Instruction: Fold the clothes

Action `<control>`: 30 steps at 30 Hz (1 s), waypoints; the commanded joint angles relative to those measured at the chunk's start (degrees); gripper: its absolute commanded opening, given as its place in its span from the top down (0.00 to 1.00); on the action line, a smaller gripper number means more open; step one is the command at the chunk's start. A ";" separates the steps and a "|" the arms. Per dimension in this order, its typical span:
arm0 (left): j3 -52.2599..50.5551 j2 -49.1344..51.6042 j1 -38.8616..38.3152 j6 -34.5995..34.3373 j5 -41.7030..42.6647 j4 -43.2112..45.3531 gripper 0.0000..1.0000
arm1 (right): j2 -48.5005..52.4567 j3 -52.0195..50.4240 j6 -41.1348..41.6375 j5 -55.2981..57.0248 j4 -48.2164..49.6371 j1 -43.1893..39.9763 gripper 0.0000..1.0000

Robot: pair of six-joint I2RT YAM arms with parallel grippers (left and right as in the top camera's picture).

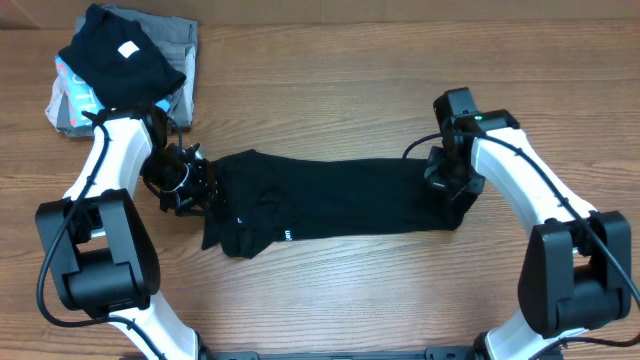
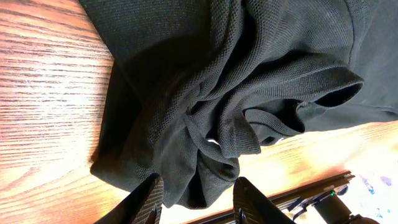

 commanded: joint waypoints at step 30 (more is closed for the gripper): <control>-0.22 -0.70 -0.44 2.38 1.36 -0.11 0.59 | -5.44 6.03 0.17 -10.19 -4.66 -2.54 0.60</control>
